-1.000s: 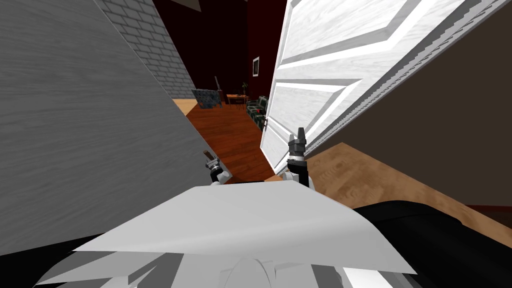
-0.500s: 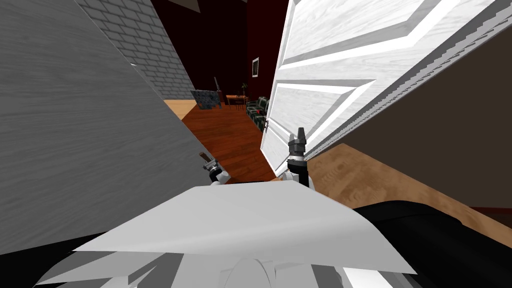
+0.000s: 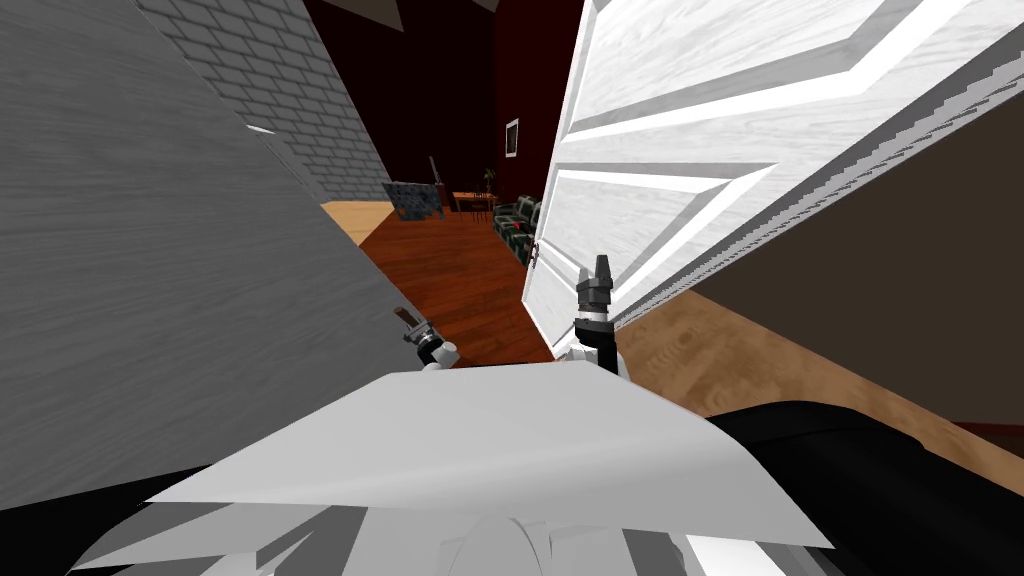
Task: Push the door open
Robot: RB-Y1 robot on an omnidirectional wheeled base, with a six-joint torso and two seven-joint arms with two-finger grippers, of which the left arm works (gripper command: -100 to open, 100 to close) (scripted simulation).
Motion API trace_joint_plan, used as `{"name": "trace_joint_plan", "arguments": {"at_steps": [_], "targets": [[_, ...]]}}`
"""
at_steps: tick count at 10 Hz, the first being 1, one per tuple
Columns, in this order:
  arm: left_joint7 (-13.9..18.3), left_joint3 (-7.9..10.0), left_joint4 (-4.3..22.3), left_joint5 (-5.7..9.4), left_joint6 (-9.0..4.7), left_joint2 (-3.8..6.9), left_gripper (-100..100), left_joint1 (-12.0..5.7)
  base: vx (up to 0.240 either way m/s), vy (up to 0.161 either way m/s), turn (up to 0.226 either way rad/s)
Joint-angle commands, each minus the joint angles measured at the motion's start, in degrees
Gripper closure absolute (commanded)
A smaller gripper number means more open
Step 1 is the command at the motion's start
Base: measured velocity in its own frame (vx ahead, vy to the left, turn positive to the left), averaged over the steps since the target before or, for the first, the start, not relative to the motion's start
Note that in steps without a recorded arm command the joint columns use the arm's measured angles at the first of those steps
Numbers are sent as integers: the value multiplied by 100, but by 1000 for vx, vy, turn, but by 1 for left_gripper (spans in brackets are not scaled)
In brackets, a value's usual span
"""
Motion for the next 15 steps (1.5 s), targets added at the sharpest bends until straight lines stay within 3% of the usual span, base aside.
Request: {"name": "trace_joint_plan", "arguments": {"at_steps": [1, 5, 6, 8, 10, 14, 15], "targets": [[-16, 89, 8, 73, -26, 116, 100, 6, 122, 38, 28], [-19, 110, 9, 91, -33, 138, 100, 8, 80, 28, 17], [-37, 209, 18, 173, -62, 219, 100, 14, 115, 21, 28], [-51, 292, 25, 240, -87, 264, 100, 20, 155, 46, 56], [-66, 374, 32, 308, -112, 289, 100, 25, 154, 53, 38], [-66, 374, 32, 308, -112, 289, 100, 25, 50, 26, 9], [-83, 474, 40, 390, -141, 296, 100, 32, 98, 75, 41]]}}
